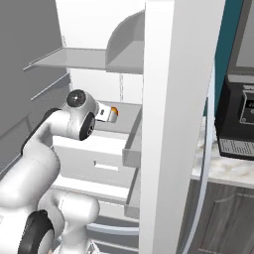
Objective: Retrieve the apple and peach from the fridge and place them into the bowl on the dining table.
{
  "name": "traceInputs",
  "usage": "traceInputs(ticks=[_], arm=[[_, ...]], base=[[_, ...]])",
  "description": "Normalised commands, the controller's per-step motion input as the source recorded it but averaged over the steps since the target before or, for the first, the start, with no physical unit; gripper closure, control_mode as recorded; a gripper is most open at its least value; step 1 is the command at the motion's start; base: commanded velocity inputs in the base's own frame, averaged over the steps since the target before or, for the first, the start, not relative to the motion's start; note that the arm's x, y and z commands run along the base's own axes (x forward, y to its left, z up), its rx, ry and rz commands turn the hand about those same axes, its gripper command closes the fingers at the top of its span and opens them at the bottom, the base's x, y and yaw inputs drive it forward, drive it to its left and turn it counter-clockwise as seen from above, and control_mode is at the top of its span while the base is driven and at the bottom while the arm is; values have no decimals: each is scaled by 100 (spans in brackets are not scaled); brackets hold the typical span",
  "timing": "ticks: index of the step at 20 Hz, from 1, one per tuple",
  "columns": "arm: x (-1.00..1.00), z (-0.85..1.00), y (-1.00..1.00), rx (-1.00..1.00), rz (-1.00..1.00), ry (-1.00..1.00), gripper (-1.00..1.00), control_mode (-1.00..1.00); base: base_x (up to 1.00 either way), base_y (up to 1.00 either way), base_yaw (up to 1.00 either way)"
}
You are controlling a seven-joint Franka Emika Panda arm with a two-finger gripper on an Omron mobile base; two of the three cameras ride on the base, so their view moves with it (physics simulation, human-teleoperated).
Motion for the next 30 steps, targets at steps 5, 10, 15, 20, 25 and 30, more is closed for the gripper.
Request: traceInputs(ticks=[5,10,15,20,25,30], arm=[[53,-23,0,0,0,0,-100,-100],[51,-13,0,0,0,4,-100,-100],[47,-10,0,0,0,13,-100,-100],[45,-17,0,0,0,9,-100,-100],[41,-39,0,0,0,0,-100,-100],[43,-36,0,0,0,0,-100,-100]], base=[[0,0,0],[0,0,0],[0,0,0],[0,0,0],[0,0,0],[0,0,0]])
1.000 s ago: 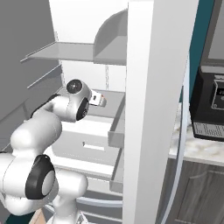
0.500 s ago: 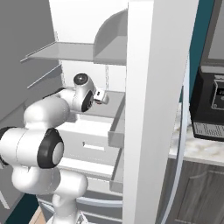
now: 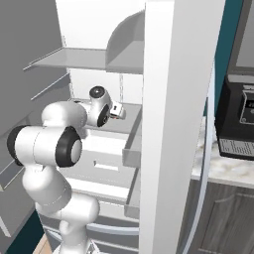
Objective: Retrieve the apple and peach from the fridge and place them into the bowl on the dining table.
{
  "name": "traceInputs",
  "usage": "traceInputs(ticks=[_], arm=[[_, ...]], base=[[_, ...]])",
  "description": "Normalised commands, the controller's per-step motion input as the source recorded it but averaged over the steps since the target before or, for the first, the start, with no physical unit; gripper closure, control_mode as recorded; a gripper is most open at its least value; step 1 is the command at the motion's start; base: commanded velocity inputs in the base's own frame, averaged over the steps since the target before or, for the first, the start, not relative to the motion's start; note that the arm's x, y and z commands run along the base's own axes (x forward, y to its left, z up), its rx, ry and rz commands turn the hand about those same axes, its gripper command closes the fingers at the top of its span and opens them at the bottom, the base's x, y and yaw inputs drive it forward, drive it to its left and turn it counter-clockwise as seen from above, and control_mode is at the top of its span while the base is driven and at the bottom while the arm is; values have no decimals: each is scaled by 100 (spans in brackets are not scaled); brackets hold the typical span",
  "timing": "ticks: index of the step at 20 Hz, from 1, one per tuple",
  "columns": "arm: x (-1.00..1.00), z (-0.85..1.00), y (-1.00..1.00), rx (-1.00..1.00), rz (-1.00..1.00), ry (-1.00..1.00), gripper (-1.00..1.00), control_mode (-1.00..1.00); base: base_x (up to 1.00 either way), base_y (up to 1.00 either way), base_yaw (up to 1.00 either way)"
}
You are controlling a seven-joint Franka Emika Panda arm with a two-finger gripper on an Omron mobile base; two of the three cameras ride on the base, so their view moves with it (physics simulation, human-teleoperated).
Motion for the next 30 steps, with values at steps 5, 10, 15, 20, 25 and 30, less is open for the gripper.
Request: traceInputs(ticks=[5,10,15,20,25,30], arm=[[44,-14,0,0,0,0,-100,-100],[45,-3,0,0,0,0,-100,-100],[41,-5,0,0,0,0,-100,-100],[31,-18,0,0,0,2,-100,-100],[17,-38,0,0,0,4,-100,-100],[9,-58,0,0,0,7,-100,-100]], base=[[0,0,0],[0,0,0],[0,0,0],[0,0,0],[0,0,0],[0,0,0]])
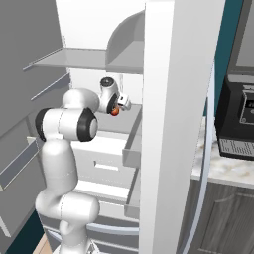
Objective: Retrieve the apple and peach from the fridge and place them into the bowl on the dining table.
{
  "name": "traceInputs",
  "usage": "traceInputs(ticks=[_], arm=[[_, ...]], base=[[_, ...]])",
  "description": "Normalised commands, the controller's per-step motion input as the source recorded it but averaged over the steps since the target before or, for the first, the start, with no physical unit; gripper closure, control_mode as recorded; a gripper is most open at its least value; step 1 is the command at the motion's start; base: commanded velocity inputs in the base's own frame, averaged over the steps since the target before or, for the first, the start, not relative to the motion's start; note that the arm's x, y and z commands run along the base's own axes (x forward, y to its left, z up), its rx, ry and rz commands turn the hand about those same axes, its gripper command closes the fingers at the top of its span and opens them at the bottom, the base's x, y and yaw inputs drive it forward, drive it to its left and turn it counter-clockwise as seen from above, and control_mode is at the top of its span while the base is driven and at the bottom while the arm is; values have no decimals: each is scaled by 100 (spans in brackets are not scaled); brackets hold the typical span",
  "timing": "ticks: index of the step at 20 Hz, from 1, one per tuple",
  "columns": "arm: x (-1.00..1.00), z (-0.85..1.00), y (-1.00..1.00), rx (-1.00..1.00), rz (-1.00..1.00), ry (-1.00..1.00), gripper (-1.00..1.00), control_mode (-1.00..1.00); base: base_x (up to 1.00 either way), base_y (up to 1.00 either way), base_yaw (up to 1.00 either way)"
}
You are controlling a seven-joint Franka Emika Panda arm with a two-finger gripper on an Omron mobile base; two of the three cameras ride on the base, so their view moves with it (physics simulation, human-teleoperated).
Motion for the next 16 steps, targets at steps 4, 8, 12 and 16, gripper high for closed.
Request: traceInputs(ticks=[4,8,12,16], arm=[[-15,-84,0,0,0,9,-100,-100],[-40,-92,0,0,0,6,-100,-100],[-49,-97,0,0,0,5,-100,-100],[-29,-91,0,0,0,4,-100,-100]], base=[[0,0,0],[0,0,0],[0,0,0],[0,0,0]])
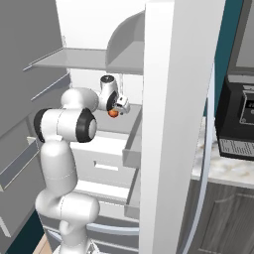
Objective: Retrieve the apple and peach from the fridge and place them into the bowl on the dining table.
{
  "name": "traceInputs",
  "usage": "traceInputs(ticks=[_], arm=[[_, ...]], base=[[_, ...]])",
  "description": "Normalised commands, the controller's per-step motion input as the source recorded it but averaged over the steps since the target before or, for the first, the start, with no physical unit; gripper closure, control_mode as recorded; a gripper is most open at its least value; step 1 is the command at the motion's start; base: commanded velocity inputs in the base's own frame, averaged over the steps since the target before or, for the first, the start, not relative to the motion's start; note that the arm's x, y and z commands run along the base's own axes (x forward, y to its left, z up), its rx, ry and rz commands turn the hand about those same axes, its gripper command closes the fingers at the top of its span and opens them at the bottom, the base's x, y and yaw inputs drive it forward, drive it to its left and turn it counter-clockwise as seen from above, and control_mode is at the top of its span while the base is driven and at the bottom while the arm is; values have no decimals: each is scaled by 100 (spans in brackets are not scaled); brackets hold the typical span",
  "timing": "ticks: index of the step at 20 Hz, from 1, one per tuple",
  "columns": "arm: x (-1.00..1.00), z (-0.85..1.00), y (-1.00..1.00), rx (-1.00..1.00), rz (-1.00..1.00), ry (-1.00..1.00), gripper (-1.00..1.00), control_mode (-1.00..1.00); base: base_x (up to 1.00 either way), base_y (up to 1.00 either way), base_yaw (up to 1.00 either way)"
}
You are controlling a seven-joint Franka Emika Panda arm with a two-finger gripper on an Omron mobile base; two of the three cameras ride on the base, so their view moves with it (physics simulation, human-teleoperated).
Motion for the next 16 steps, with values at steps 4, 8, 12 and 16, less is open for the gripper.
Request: traceInputs(ticks=[4,8,12,16], arm=[[0,-74,0,0,0,0,-100,-100],[0,-79,0,0,0,0,100,-100],[-30,-99,0,0,0,8,100,-100],[-42,-100,0,0,0,9,100,-100]], base=[[0,0,0],[0,0,0],[0,0,0],[0,0,0]])
